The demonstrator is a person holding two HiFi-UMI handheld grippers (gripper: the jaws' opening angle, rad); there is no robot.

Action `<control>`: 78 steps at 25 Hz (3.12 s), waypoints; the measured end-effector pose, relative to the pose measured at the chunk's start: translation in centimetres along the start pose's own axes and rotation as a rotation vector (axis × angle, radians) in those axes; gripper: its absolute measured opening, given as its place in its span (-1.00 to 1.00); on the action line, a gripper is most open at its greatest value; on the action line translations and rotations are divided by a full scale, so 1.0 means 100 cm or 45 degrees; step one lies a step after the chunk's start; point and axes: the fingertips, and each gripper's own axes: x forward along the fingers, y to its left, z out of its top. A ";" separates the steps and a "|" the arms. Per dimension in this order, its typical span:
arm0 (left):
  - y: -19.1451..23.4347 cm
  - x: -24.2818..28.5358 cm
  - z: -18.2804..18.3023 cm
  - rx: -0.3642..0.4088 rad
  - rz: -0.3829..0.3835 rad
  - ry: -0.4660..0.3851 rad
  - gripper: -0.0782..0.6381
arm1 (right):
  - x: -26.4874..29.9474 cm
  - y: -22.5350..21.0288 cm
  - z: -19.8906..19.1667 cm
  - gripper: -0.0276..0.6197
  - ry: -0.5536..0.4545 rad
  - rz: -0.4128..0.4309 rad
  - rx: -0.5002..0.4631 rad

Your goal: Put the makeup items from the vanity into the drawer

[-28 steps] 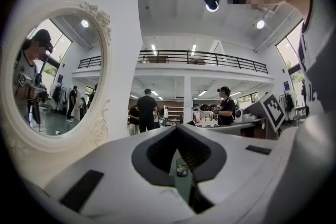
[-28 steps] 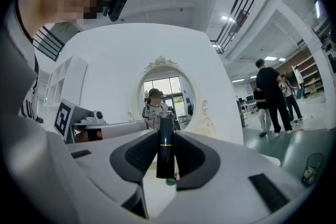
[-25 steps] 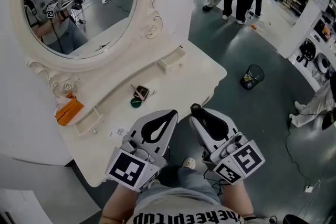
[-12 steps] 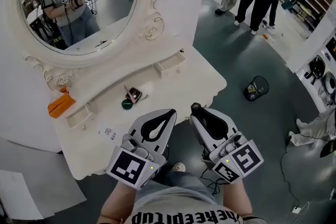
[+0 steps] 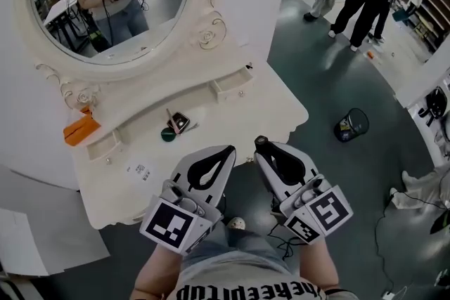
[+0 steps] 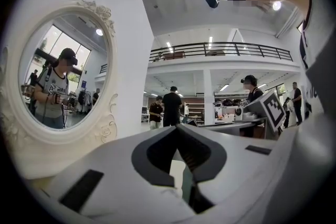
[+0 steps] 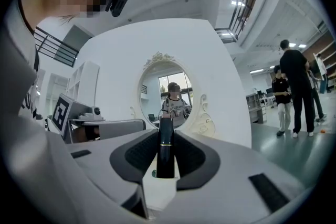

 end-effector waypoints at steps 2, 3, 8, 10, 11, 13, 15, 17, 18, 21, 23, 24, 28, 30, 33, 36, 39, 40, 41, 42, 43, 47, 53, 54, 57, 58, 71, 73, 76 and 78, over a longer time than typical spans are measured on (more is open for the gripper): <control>0.000 0.001 -0.003 -0.005 0.005 0.014 -0.72 | 0.001 -0.002 -0.002 -0.57 -0.001 0.005 0.004; 0.000 0.003 -0.003 0.000 0.005 0.009 -0.72 | 0.001 -0.003 -0.002 -0.57 -0.002 0.005 0.006; -0.001 0.012 -0.006 -0.015 -0.007 0.043 -0.72 | 0.002 -0.012 -0.001 -0.57 -0.005 -0.003 0.009; 0.000 0.018 -0.005 -0.006 -0.018 0.032 -0.72 | 0.003 -0.018 0.000 -0.57 -0.010 -0.014 0.007; 0.000 0.021 -0.007 -0.018 -0.023 0.051 -0.72 | 0.004 -0.022 0.001 -0.57 -0.011 -0.020 0.006; 0.001 0.027 -0.008 -0.038 -0.032 0.076 -0.72 | 0.006 -0.028 0.003 -0.57 -0.011 -0.029 0.007; 0.006 0.033 -0.007 -0.039 -0.039 0.072 -0.72 | 0.011 -0.034 0.005 -0.57 -0.012 -0.036 0.007; 0.012 0.039 -0.007 -0.040 -0.045 0.071 -0.72 | 0.017 -0.041 0.006 -0.57 -0.010 -0.043 0.006; 0.016 0.042 -0.007 -0.042 -0.046 0.072 -0.72 | 0.021 -0.043 0.006 -0.57 -0.007 -0.045 0.006; 0.029 0.050 -0.008 -0.042 -0.041 0.078 -0.72 | 0.036 -0.051 0.006 -0.57 0.003 -0.043 0.006; 0.039 0.055 -0.008 -0.045 -0.035 0.080 -0.72 | 0.046 -0.057 0.006 -0.57 0.010 -0.040 0.008; 0.045 0.057 -0.009 -0.049 -0.031 0.082 -0.72 | 0.052 -0.060 0.006 -0.57 0.014 -0.038 0.009; 0.066 0.068 -0.010 -0.063 -0.015 0.087 -0.72 | 0.074 -0.072 0.005 -0.57 0.031 -0.031 0.009; 0.078 0.074 -0.011 -0.065 -0.010 0.089 -0.72 | 0.086 -0.078 0.004 -0.57 0.038 -0.028 0.010; 0.094 0.080 -0.014 -0.071 0.000 0.097 -0.72 | 0.104 -0.087 0.001 -0.57 0.050 -0.023 0.012; 0.109 0.085 -0.018 -0.086 0.010 0.108 -0.72 | 0.120 -0.095 -0.003 -0.57 0.067 -0.017 0.017; 0.124 0.091 -0.023 -0.094 0.020 0.122 -0.72 | 0.137 -0.104 -0.007 -0.57 0.082 -0.012 0.019; 0.128 0.092 -0.024 -0.098 0.022 0.124 -0.72 | 0.142 -0.106 -0.009 -0.57 0.088 -0.011 0.019; 0.132 0.093 -0.025 -0.103 0.024 0.127 -0.72 | 0.147 -0.108 -0.010 -0.57 0.094 -0.009 0.021; 0.136 0.094 -0.027 -0.108 0.025 0.129 -0.72 | 0.152 -0.111 -0.011 -0.57 0.100 -0.009 0.022; 0.140 0.095 -0.028 -0.113 0.026 0.132 -0.72 | 0.157 -0.113 -0.013 -0.57 0.105 -0.009 0.022; 0.156 0.098 -0.034 -0.128 0.027 0.145 -0.72 | 0.175 -0.121 -0.018 -0.57 0.122 -0.016 0.023; 0.177 0.104 -0.044 -0.157 0.017 0.158 -0.72 | 0.201 -0.135 -0.030 -0.57 0.161 -0.032 0.018; 0.180 0.105 -0.046 -0.163 0.015 0.162 -0.72 | 0.205 -0.138 -0.033 -0.57 0.172 -0.036 0.013; 0.188 0.109 -0.052 -0.180 0.011 0.175 -0.72 | 0.217 -0.147 -0.044 -0.57 0.209 -0.042 -0.007; 0.190 0.110 -0.054 -0.185 0.009 0.178 -0.72 | 0.221 -0.150 -0.048 -0.57 0.223 -0.043 -0.013; 0.215 0.120 -0.080 -0.243 -0.001 0.235 -0.72 | 0.258 -0.177 -0.096 -0.56 0.355 -0.031 -0.069; 0.218 0.121 -0.083 -0.251 0.000 0.241 -0.72 | 0.263 -0.180 -0.102 -0.56 0.376 -0.021 -0.091; 0.223 0.122 -0.087 -0.255 0.001 0.245 -0.72 | 0.268 -0.182 -0.111 -0.56 0.406 -0.005 -0.116; 0.225 0.122 -0.088 -0.260 0.003 0.247 -0.72 | 0.270 -0.182 -0.118 -0.56 0.437 0.014 -0.145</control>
